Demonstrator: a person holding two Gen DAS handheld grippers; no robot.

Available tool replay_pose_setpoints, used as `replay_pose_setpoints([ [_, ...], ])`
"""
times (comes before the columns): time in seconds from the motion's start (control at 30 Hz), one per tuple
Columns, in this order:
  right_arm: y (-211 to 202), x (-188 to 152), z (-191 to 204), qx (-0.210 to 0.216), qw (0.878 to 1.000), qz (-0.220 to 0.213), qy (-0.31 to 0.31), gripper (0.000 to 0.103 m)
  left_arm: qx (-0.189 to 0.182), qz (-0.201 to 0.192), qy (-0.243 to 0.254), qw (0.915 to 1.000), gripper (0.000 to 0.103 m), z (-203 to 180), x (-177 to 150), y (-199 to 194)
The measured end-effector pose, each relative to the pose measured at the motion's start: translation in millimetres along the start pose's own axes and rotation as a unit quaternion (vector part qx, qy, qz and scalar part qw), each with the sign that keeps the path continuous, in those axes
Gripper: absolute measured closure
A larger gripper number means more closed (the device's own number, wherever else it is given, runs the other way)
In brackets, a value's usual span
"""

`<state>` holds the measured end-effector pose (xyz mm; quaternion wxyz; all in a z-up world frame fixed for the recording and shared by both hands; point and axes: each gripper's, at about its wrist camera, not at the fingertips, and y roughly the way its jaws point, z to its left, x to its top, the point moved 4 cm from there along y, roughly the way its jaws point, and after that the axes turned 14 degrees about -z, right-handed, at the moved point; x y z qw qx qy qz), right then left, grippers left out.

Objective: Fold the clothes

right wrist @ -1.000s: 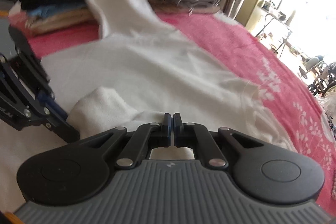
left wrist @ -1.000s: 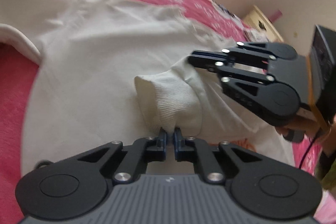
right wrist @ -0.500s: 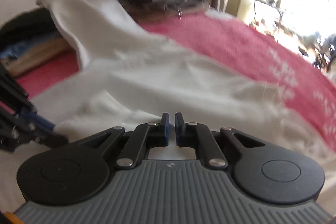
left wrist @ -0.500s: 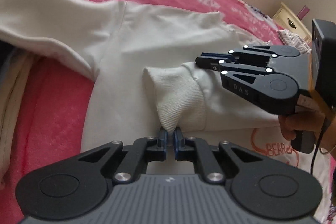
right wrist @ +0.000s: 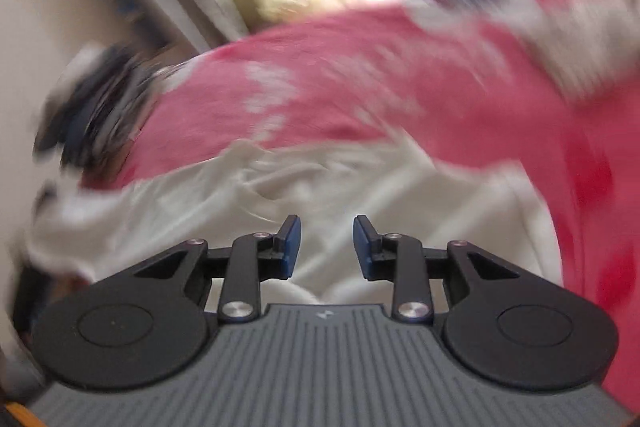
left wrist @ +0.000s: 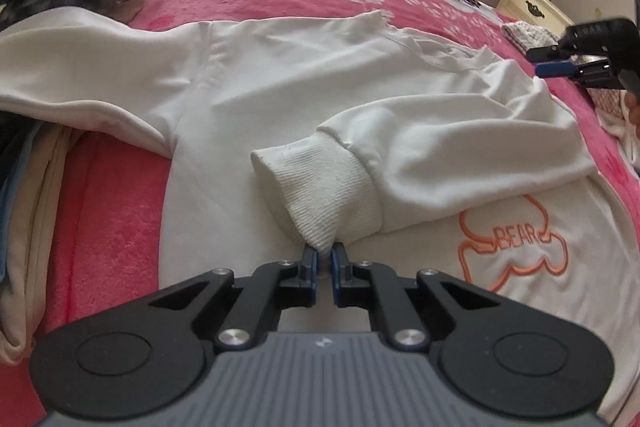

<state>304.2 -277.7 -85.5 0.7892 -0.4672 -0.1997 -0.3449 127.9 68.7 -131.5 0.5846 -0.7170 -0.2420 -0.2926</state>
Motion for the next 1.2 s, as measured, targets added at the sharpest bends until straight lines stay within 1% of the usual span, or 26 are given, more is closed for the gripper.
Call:
replay_pose_setpoints([
  [0.03,3,-2,-5,-0.004,0.999,0.014,0.033,0.071,0.001,0.0,0.004,1.0,0.095,-1,-1,-1],
  [0.07,6,-5,-8,-0.008,0.998,0.028,0.062,0.065,0.003,0.0,0.008,1.0,0.095,-3,-2,-2],
  [0.13,16,-15,-11,-0.029,0.993,0.054,0.098,0.059,0.006,-0.003,0.015,0.9999,0.095,-5,-4,-3],
  [0.2,26,-23,-13,-0.053,0.989,0.07,0.121,0.059,0.008,-0.005,0.025,0.9996,0.096,-8,-7,-5],
  [0.3,44,-31,-17,-0.089,0.984,0.074,0.135,0.059,0.012,-0.01,0.041,0.999,0.096,-11,-11,-7],
  [0.33,51,-33,-18,-0.095,0.983,0.077,0.137,0.061,0.013,-0.012,0.047,0.9988,0.096,-13,-12,-8],
  [0.37,55,-35,-18,-0.1,0.983,0.075,0.135,0.067,0.015,-0.013,0.054,0.9983,0.096,-14,-13,-9],
  [0.43,56,-35,-16,-0.104,0.985,0.056,0.126,0.073,0.018,-0.016,0.067,0.9974,0.096,-15,-15,-10],
  [0.53,46,-28,-7,-0.087,0.992,0.023,0.09,0.073,0.019,-0.019,0.079,0.9965,0.095,-14,-17,-10],
  [0.57,43,-25,1,-0.07,0.996,0.019,0.061,0.071,0.018,-0.02,0.08,0.9964,0.095,-14,-17,-10],
  [0.6,41,-25,14,-0.042,0.999,0.027,0.019,0.071,0.018,-0.021,0.081,0.9963,0.095,-14,-17,-10],
  [0.63,41,-26,26,-0.014,0.999,0.039,-0.024,0.071,0.017,-0.021,0.081,0.9963,0.095,-14,-17,-10],
  [0.67,41,-29,38,0.013,0.996,0.054,-0.071,0.071,0.017,-0.021,0.08,0.9965,0.095,-13,-17,-9],
  [0.7,40,-34,50,0.034,0.989,0.069,-0.128,0.071,0.017,-0.021,0.078,0.9966,0.095,-13,-16,-9],
  [0.73,40,-40,60,0.053,0.977,0.082,-0.188,0.071,0.017,-0.021,0.077,0.9967,0.095,-13,-16,-8],
  [0.8,40,-53,77,0.071,0.945,0.099,-0.305,0.071,0.016,-0.021,0.078,0.9966,0.095,-13,-16,-8],
  [0.87,38,-64,85,0.088,0.913,0.112,-0.383,0.071,0.016,-0.02,0.079,0.9965,0.095,-13,-17,-8],
  [0.93,39,-74,89,0.104,0.884,0.13,-0.437,0.071,0.017,-0.02,0.082,0.9962,0.095,-13,-17,-8],
  [1.03,44,-86,93,0.109,0.853,0.147,-0.489,0.071,0.018,-0.02,0.086,0.9959,0.095,-13,-17,-7],
  [1.13,48,-97,95,0.115,0.827,0.154,-0.528,0.071,0.018,-0.021,0.088,0.9957,0.095,-13,-18,-7],
  [1.2,49,-100,97,0.118,0.817,0.152,-0.544,0.073,0.018,-0.022,0.09,0.9955,0.095,-13,-19,-7],
])
